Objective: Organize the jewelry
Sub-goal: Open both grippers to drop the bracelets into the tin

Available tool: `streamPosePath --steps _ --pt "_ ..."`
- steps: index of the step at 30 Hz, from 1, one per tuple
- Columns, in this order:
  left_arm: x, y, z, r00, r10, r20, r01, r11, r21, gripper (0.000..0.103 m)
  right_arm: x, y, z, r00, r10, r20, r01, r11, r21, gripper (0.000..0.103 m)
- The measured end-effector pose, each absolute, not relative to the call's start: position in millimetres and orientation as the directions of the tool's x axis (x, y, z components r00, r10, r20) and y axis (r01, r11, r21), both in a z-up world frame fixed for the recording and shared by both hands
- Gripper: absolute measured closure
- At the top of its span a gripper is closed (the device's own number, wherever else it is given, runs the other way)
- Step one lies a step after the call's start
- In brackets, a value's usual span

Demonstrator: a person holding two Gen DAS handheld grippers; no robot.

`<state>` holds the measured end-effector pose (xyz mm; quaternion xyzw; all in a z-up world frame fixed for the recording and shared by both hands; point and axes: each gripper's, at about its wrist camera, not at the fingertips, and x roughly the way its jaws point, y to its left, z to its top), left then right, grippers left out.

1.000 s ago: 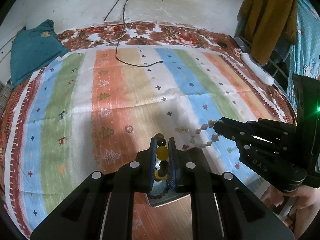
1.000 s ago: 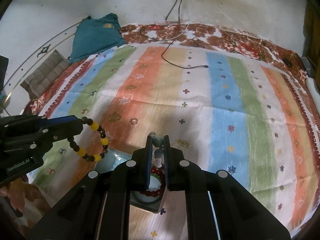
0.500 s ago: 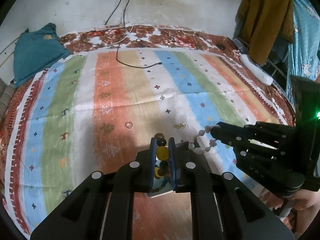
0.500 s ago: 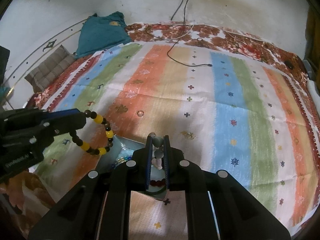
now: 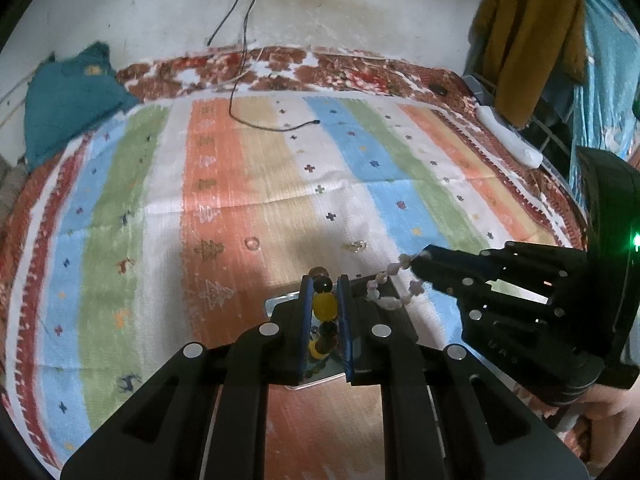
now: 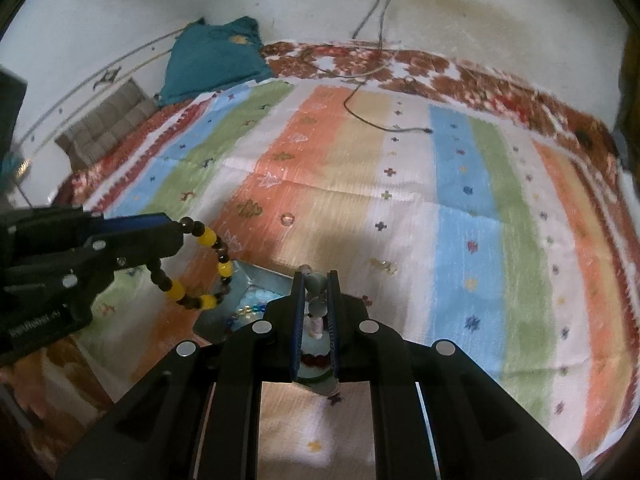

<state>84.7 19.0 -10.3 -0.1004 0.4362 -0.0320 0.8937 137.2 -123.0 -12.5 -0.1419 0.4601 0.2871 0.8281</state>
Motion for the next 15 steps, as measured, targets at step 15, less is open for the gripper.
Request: streamPosePath --steps 15 --pt "95 50 -17 0.592 -0.089 -0.801 -0.155 0.963 -0.222 0.076 157 -131 -28 0.365 0.28 -0.888 -0.547 0.836 0.039 0.067"
